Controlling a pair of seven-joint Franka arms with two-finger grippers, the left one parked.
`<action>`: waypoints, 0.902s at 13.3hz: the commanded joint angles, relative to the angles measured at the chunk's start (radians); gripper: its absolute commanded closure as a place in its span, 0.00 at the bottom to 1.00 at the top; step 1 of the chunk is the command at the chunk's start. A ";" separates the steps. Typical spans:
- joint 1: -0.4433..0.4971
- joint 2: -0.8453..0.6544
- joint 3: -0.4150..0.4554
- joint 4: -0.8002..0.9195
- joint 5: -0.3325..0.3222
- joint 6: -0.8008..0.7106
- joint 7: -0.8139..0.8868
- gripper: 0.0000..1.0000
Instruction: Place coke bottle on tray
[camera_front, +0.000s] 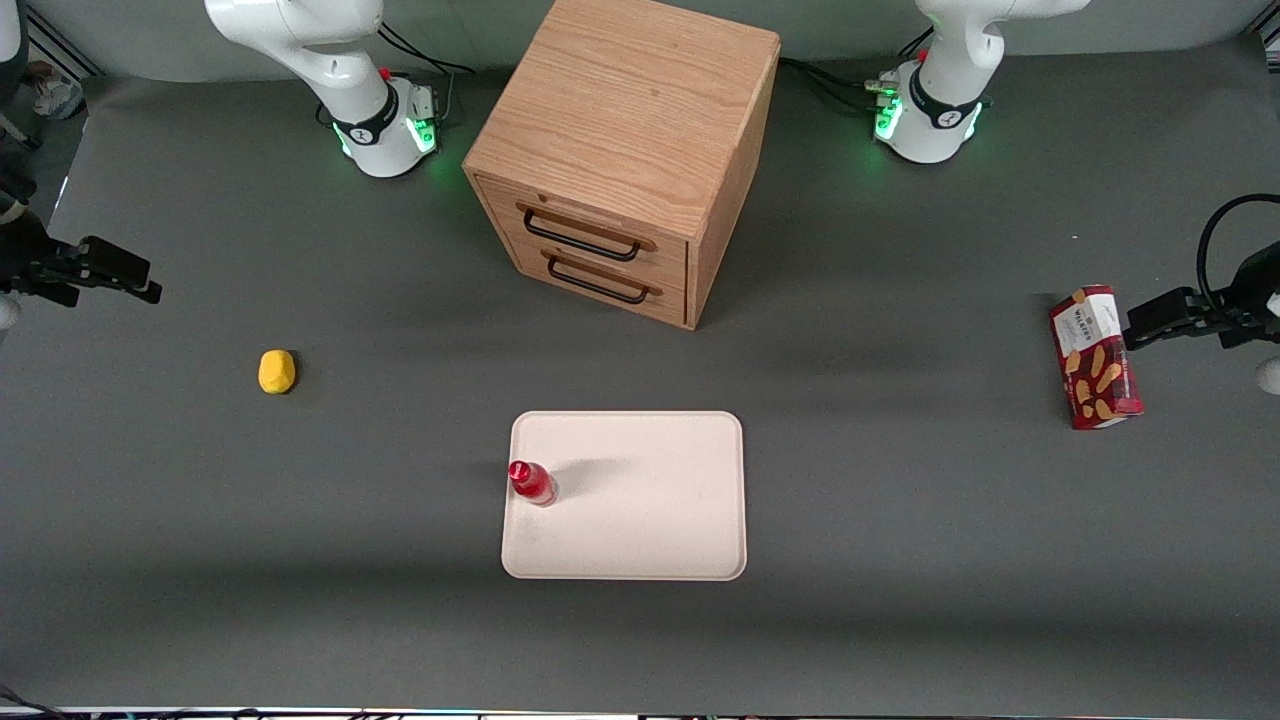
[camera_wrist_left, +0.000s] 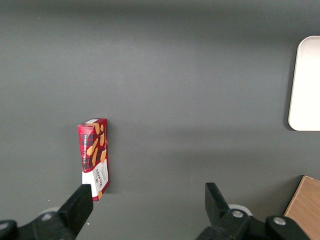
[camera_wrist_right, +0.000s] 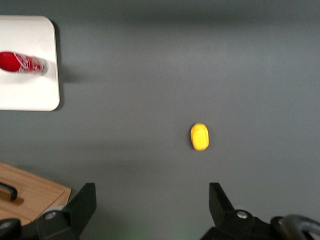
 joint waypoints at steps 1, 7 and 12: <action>0.012 -0.028 -0.004 -0.041 0.008 0.069 -0.024 0.00; 0.010 -0.026 -0.004 -0.035 0.001 0.094 -0.024 0.00; 0.010 -0.025 -0.002 -0.032 -0.015 0.069 -0.031 0.00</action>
